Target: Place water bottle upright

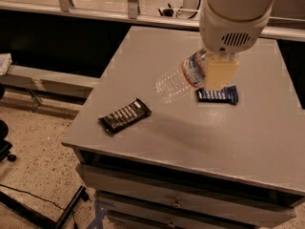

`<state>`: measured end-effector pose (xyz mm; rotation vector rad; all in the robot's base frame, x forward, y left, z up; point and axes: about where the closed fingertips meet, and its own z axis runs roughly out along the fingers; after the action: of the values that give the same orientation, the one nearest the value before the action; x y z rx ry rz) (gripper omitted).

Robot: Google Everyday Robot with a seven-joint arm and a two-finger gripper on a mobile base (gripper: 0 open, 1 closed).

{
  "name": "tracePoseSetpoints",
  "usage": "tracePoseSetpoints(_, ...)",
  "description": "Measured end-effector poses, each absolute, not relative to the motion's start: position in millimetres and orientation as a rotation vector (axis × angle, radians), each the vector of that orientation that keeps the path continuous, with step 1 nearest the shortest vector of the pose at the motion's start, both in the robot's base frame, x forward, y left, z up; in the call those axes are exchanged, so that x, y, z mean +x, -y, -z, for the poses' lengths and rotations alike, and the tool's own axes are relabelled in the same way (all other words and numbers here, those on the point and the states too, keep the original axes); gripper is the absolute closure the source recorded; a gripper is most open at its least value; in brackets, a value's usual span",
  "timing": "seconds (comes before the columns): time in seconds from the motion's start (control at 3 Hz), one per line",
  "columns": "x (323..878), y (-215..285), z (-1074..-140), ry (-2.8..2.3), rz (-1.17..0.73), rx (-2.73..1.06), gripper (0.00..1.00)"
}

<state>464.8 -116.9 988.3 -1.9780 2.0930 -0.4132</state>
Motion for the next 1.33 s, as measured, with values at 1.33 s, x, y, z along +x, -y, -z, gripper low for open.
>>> tracePoseSetpoints(1.33, 456.2, 151.0, -1002.2, -1.984, 0.740, -2.229, 1.00)
